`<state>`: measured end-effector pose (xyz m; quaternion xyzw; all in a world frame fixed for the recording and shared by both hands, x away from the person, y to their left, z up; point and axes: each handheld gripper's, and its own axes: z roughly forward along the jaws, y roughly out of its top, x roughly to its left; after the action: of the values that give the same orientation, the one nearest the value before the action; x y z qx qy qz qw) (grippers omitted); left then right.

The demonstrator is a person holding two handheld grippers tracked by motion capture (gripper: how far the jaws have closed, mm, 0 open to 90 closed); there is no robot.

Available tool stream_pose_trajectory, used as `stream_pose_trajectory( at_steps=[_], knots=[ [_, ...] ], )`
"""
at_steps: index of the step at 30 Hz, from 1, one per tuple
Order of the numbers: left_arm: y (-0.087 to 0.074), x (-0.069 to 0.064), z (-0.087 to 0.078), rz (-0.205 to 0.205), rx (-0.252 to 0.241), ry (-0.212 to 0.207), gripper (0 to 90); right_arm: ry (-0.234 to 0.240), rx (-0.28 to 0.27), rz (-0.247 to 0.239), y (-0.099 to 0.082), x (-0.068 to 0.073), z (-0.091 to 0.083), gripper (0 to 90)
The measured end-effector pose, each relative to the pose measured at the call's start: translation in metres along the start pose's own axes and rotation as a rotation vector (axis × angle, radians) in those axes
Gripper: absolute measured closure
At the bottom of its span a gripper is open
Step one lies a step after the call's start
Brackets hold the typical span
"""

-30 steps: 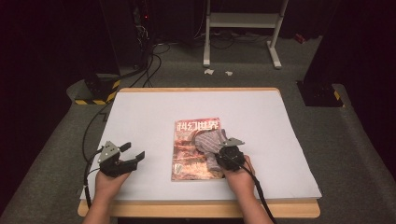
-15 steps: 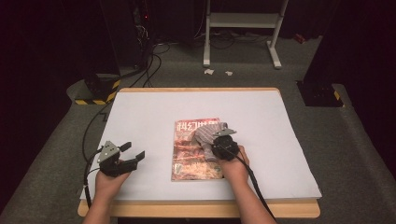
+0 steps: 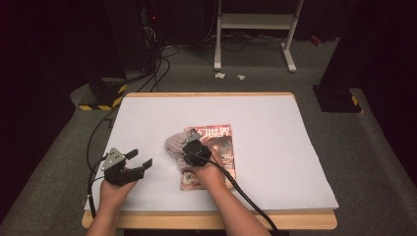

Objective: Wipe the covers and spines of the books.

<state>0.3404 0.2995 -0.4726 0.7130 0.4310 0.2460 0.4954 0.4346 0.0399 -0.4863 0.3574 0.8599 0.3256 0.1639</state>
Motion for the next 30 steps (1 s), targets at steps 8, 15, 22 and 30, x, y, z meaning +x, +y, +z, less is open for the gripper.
stream_pose_trajectory(
  at_steps=[8, 15, 22, 30],
  knots=[
    [-0.001, -0.001, 0.001, 0.003, 0.009, -0.002, 26.7, -0.083, 0.022, 0.057, -0.025, -0.043, -0.024, 70.6],
    [0.000, -0.005, 0.003, 0.011, 0.015, -0.004, 26.6, -0.187, 0.016, 0.177, -0.064, -0.100, -0.059, 70.8],
    [0.000, -0.005, 0.005, 0.010, 0.019, -0.009, 26.6, -0.185, 0.012, 0.178, -0.061, -0.097, -0.056, 70.8],
    [0.000, -0.003, 0.005, 0.004, 0.013, -0.012, 26.6, -0.102, 0.015, 0.085, -0.028, -0.052, -0.026, 70.8]
  ],
)
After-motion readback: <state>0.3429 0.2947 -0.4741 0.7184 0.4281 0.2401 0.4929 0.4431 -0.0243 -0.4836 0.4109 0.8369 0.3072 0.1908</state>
